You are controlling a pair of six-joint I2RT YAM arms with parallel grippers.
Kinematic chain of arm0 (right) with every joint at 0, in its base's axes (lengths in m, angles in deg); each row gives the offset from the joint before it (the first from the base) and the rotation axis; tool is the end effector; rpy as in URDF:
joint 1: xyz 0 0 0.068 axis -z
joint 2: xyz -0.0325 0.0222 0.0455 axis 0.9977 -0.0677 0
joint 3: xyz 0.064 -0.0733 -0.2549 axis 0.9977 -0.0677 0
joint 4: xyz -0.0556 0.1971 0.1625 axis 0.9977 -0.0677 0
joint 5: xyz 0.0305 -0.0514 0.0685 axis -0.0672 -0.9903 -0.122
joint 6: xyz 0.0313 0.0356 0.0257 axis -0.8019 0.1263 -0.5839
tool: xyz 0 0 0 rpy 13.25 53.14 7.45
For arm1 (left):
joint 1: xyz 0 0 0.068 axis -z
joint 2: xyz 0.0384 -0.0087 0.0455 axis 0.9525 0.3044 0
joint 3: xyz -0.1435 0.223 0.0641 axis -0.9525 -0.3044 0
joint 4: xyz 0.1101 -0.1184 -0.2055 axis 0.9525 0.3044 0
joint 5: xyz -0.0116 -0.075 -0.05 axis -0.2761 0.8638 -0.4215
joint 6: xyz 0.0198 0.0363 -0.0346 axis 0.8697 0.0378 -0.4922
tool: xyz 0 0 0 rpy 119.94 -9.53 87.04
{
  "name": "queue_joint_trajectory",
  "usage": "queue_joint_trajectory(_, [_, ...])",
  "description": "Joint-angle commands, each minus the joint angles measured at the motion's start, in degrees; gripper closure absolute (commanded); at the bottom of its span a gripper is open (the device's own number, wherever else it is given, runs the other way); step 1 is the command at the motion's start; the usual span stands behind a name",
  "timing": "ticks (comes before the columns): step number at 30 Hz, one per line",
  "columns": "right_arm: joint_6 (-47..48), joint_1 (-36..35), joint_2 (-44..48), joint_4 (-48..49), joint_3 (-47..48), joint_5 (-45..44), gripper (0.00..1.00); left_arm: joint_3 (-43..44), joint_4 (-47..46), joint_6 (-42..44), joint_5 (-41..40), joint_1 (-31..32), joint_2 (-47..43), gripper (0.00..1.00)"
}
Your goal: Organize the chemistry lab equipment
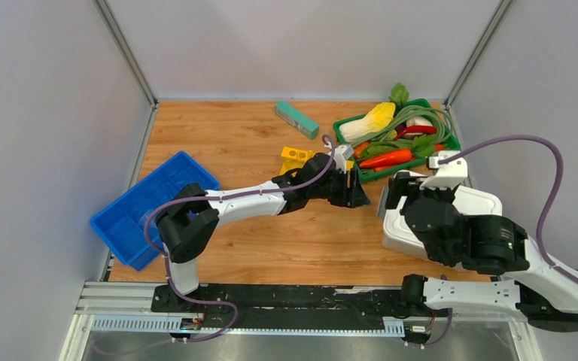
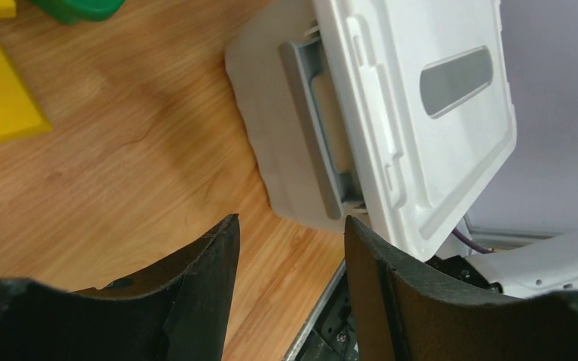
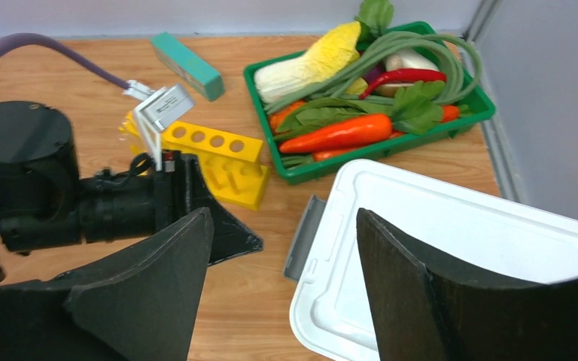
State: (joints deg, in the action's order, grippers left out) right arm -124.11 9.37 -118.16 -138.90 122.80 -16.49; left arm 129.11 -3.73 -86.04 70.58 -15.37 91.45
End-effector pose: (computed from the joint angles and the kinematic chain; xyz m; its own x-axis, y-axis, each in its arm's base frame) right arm 0.0499 0.0655 0.4200 -0.2021 -0.0160 -0.9792 -0.0455 0.9989 -0.0070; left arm 0.2286 -0.3659 0.2510 -0.8231 -0.0209 -0.5675 0.4874 0.4869 -0.7248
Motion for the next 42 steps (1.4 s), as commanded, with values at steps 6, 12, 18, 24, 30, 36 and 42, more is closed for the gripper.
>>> queue_joint_trajectory(6, [8.7, 31.5, -3.3, 5.5, -0.7, 24.6, 0.23, -4.0, -4.3, 0.5, 0.8, -0.3, -5.4, 0.39])
queue_joint_trajectory(12, [7.7, 56.5, -0.8, 6.7, -7.8, 43.7, 0.29, -2.5, -4.6, 1.3, 2.8, -0.2, -4.4, 0.35])
queue_joint_trajectory(18, [6.4, 73.4, -0.4, 11.3, -18.9, 65.0, 0.44, 2.6, -3.7, 3.8, 5.4, -0.1, -1.1, 0.30])
queue_joint_trajectory(24, [7.3, 77.8, -0.6, 14.0, -21.5, 64.8, 0.43, 7.7, -2.7, 6.5, 7.8, 0.0, 3.7, 0.26])
queue_joint_trajectory(30, [8.7, 77.9, -0.4, 14.5, -22.0, 61.5, 0.43, 12.1, 0.9, 10.2, 8.0, 1.4, 7.4, 0.24])
queue_joint_trajectory(36, [7.9, 78.9, -0.3, 15.7, -24.1, 62.5, 0.43, 14.7, 2.7, 13.2, 7.4, 2.5, 9.3, 0.23])
queue_joint_trajectory(42, [4.2, 79.5, 1.1, 16.0, -25.1, 61.8, 0.44, 15.3, 1.5, 14.5, 8.0, 3.2, 10.8, 0.22])
